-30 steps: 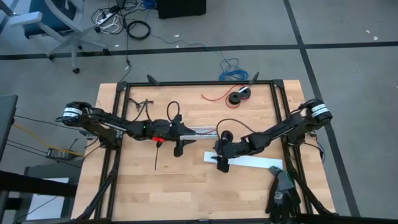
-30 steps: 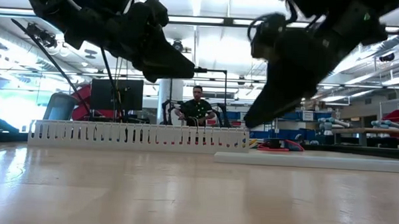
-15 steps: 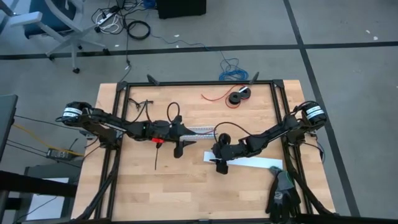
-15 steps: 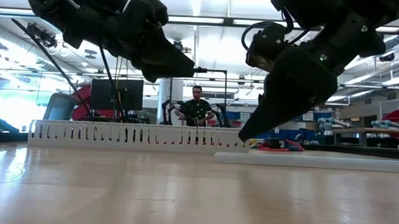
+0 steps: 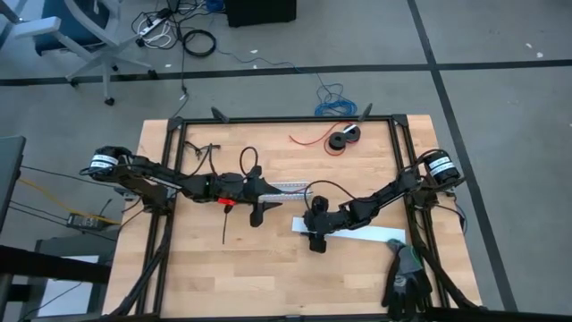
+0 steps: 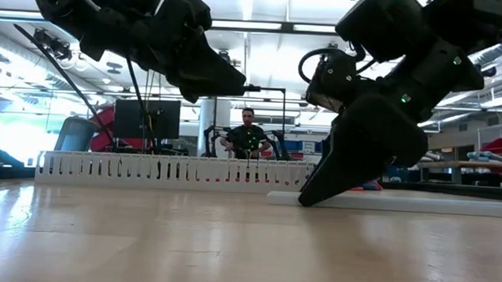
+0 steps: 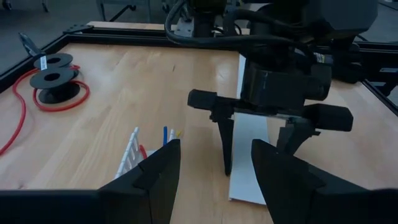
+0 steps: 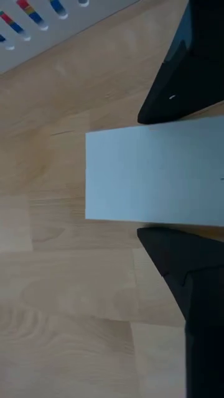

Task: Ziptie cables
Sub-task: Close the white cable duct

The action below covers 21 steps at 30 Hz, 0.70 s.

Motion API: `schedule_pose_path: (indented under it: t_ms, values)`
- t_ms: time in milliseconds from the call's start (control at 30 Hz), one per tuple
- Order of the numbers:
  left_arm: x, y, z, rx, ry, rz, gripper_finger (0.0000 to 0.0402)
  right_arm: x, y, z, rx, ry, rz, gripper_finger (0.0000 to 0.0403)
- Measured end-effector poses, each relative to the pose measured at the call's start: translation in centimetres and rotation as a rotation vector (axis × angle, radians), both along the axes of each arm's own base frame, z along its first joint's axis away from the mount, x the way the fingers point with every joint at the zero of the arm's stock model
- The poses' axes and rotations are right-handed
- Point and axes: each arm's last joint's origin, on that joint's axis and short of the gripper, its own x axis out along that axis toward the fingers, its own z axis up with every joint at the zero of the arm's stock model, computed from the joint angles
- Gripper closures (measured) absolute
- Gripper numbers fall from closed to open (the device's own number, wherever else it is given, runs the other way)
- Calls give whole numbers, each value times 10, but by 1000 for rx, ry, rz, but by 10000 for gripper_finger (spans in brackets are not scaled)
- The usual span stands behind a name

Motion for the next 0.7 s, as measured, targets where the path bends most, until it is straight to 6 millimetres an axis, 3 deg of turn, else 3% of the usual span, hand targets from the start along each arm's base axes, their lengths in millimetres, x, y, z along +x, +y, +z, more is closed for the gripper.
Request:
schedule_pose_path:
  t_ms: [267, 533, 700]
  values:
    - [0, 0, 1, 1, -9, -1, 193, 0, 0, -1, 13, 7, 6, 132]
    - [0, 0, 1, 1, -13, -1, 193, -1, 0, -1, 13, 20, 9, 188]
    - [0, 0, 1, 1, -13, -1, 193, -1, 0, -1, 14, 23, 10, 180]
